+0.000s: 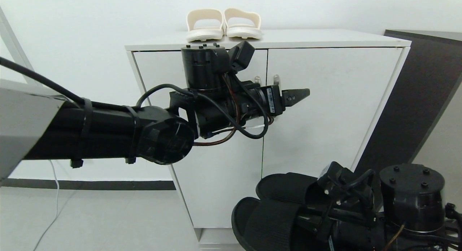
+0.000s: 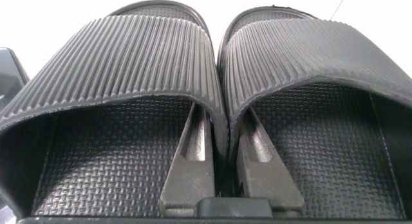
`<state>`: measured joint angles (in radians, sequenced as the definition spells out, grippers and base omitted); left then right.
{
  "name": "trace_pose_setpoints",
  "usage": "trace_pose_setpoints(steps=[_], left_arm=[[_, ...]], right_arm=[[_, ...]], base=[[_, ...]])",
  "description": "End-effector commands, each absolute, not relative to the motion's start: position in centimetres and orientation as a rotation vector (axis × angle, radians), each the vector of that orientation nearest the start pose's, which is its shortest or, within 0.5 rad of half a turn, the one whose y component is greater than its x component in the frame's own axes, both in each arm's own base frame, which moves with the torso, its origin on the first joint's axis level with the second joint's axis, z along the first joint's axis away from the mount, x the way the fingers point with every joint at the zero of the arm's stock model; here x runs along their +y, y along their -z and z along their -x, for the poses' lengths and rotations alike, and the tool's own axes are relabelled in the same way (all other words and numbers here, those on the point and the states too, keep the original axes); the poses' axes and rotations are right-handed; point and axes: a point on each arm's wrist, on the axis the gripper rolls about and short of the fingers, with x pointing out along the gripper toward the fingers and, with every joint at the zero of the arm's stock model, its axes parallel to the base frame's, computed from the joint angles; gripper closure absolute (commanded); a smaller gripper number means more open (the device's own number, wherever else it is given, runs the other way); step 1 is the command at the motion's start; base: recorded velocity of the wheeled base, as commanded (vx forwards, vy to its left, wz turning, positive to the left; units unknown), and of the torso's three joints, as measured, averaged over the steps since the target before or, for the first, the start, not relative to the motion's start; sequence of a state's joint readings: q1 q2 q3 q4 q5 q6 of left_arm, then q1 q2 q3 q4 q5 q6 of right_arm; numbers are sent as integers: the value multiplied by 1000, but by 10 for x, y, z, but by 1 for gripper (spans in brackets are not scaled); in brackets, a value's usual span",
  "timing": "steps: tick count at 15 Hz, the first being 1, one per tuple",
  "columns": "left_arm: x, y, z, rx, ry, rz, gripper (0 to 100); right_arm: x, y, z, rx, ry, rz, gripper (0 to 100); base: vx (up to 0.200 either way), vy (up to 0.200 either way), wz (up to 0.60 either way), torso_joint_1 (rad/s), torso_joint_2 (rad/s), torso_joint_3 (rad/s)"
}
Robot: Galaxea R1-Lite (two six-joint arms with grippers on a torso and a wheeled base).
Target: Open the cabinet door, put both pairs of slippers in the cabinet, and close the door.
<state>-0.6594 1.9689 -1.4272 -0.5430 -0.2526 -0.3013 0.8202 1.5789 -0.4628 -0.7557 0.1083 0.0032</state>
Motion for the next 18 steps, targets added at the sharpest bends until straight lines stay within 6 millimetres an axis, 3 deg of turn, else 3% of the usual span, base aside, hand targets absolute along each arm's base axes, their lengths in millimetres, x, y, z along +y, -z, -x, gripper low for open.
trace_pose_setpoints(steps=[1,2,14,18], left_arm=[[-255,-250,-318,140,908,280,0],[-255,-250,-318,142,908,281,100],[-258,-250,-312,158,922,305,100],[-254,-256,-293,160,943,304,100]], right_arm=[[179,-140,-164,352,-919,127,100],[179,-140,-164,351,-919,129,100],[177,-137,-160,364,-949,128,100],[175,-138,-156,358,-995,120,100]], base=[[0,0,0,0,0,0],[0,0,0,0,0,0],[0,0,0,0,0,0],[0,0,0,0,0,0]])
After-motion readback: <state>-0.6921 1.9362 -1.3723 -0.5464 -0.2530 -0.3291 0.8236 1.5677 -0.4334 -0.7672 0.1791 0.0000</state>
